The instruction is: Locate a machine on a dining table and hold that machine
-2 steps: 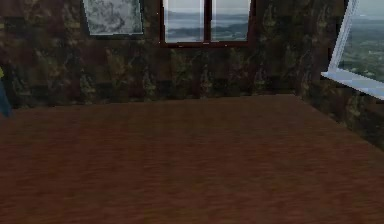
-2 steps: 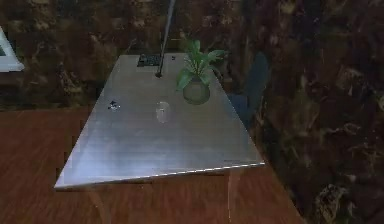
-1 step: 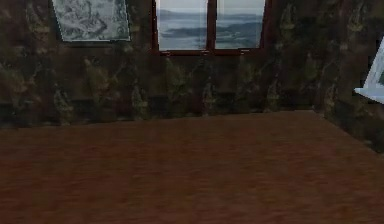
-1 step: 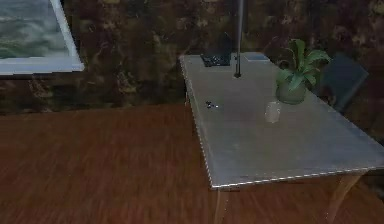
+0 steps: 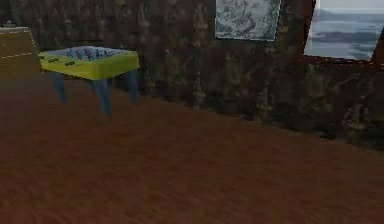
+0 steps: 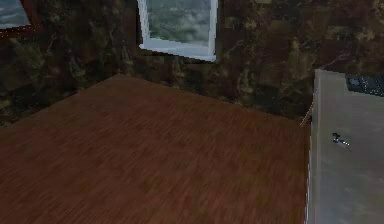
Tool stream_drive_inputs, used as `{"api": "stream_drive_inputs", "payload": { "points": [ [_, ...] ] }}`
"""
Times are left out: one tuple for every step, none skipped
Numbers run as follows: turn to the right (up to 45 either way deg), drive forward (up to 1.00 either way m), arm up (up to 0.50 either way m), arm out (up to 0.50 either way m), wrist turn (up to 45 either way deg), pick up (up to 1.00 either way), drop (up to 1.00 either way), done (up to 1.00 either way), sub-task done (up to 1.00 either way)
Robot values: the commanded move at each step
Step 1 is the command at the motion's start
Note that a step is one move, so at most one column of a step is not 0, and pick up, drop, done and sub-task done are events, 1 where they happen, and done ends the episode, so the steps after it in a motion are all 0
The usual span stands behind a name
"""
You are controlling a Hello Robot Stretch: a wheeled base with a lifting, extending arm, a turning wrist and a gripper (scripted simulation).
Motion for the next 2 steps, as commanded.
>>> {"api": "stream_drive_inputs", "payload": {
  "points": [
    [0.0, 0.05, 0.00, 0.00, 0.0, 0.00, 0.00, 0.00, 0.00],
    [45.0, 0.00, 0.00, 0.00, 0.0, 0.00, 0.00, 0.00, 0.00]
  ]
}}
